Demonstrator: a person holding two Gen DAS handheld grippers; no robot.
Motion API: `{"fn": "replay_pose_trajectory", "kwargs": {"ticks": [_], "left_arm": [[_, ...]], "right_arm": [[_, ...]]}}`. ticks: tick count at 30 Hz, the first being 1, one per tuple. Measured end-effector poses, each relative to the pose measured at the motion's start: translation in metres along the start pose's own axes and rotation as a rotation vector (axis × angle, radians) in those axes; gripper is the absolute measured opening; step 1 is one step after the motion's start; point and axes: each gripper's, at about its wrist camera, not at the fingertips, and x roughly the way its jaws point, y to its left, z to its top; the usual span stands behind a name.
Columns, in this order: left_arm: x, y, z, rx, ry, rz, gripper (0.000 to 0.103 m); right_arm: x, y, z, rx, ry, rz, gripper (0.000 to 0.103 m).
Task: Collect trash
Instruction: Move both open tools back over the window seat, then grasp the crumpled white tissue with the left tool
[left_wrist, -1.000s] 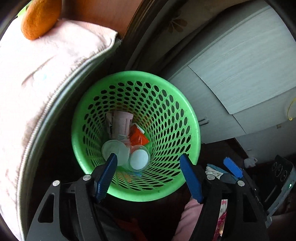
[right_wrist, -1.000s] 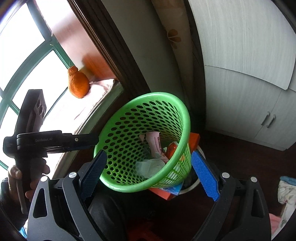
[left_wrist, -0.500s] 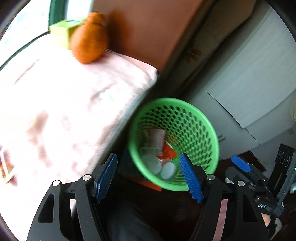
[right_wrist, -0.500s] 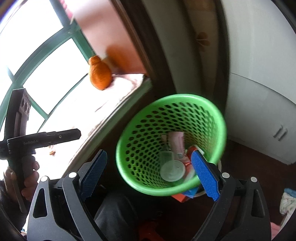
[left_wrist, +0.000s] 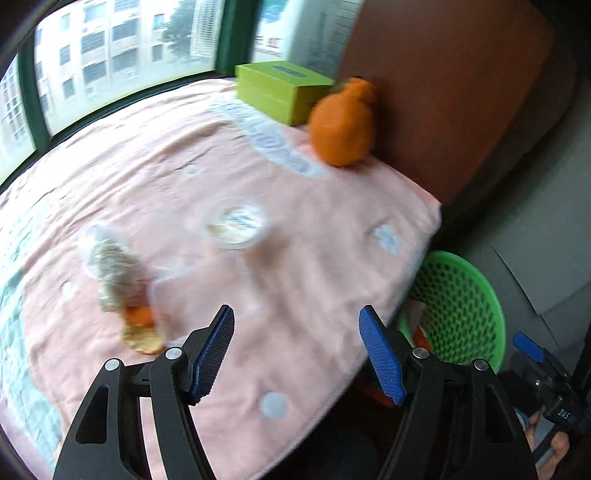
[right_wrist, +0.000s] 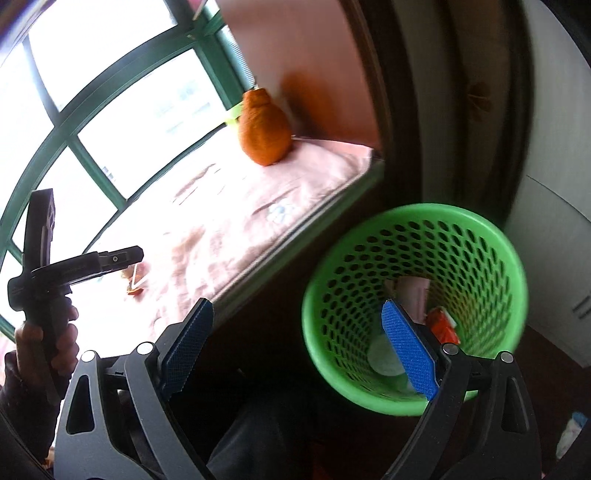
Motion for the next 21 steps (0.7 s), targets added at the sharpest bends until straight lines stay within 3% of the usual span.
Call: {"fn": "replay_pose_trajectory", "kwargs": {"ticks": [13, 21], "left_arm": [[0.007, 0.097, 0.01, -0.115, -0.026, 0.172, 0.068], [0.023, 0.13, 0.01, -0.17, 0.007, 0.143, 0.067]], "right_arm": [[0.028, 0.055, 0.012, -0.099, 0.031, 0.051, 0.092], [0.045, 0.083, 0.013, -0.143, 0.063, 0.067, 0.092]]}}
